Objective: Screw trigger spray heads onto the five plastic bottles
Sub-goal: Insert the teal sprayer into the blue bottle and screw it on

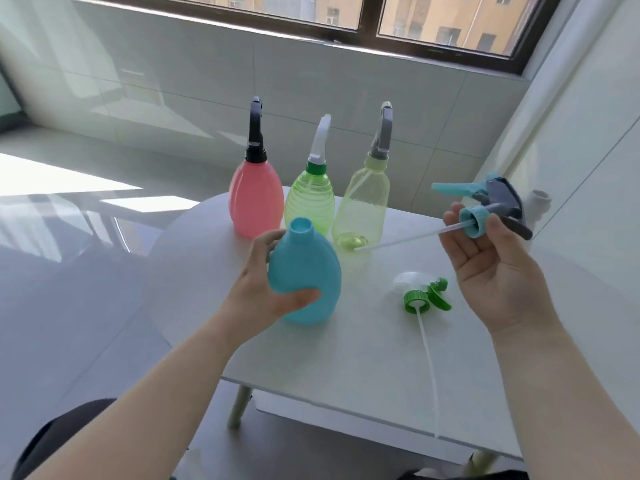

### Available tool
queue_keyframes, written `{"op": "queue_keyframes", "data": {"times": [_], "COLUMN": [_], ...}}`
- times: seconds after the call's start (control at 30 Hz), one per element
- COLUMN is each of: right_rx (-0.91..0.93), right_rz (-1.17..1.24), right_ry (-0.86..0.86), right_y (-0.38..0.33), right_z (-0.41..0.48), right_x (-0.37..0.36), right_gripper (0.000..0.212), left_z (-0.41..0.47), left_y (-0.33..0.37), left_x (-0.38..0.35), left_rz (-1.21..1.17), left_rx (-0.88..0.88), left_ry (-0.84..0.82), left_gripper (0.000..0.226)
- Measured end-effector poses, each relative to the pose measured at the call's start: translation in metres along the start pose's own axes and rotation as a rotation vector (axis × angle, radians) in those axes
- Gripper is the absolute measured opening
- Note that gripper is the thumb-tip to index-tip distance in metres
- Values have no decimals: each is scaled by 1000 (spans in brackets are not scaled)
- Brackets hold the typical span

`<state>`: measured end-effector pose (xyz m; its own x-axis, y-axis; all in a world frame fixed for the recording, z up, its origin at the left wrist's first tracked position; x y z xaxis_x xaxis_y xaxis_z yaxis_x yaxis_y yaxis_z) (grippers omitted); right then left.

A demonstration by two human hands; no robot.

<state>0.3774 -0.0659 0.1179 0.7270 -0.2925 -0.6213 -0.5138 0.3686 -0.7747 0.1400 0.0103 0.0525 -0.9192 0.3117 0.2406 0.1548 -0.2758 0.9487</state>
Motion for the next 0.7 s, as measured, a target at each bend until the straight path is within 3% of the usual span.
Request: {"op": "queue_keyframes", "data": {"times": [0.23, 0.7], "right_rx": [23, 82], "right_rz": [-78, -351], "right_ry": [-110, -123], "right_y": [-7, -15], "right_z": [13, 19], "right_x": [-50, -70], "right_gripper": [18, 15], "left_z": [2, 8], "left_y": [-23, -25], "left_x": [-4, -23], "left_rz": [-3, 39], "left_rx": [49, 44], "left_ry": [-128, -73], "left_gripper": [106, 103]}}
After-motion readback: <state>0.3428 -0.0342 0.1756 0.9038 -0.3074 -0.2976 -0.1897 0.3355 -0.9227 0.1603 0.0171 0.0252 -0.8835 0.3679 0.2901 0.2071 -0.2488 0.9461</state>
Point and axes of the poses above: each hand's wrist, its own z-axis towards the middle knuckle, its own x-axis out of the back of the hand, y = z × x, the point moved 4 cm from there along z, towards the middle knuckle
